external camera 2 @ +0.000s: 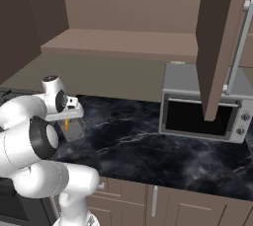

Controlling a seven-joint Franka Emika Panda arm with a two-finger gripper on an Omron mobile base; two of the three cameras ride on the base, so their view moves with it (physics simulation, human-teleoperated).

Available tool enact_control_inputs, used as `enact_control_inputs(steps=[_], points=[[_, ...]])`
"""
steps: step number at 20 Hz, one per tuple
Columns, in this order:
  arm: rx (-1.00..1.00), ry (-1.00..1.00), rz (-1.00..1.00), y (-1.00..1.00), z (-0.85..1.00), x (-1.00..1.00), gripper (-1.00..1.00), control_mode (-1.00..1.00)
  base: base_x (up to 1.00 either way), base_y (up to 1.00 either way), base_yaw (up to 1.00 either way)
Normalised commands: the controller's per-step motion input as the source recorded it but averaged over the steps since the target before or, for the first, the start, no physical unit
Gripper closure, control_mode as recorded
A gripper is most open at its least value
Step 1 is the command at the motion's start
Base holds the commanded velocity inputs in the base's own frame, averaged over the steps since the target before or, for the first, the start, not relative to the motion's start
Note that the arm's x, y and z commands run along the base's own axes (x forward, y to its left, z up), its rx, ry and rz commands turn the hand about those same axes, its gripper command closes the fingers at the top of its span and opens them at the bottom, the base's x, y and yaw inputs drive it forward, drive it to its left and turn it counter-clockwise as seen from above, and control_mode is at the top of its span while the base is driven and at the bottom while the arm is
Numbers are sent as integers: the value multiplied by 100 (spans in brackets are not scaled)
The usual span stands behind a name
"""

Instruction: Retrieve the tupperware from the cabinet, then place the raw meat into the tupperware to avoid contamination.

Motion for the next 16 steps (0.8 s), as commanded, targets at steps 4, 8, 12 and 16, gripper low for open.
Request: enact_control_inputs(steps=[4, 8, 12, 16], points=[[-2, 1, 3, -3, -21, 14, 100, -100, 0, 0, 0], [-2, 0, 3, 4, -12, 22, 100, -100, 0, 0, 0], [-1, 0, 1, 6, -6, 26, 100, -100, 0, 0, 0], [0, 0, 2, 0, -3, 30, 100, -100, 0, 0, 0]])
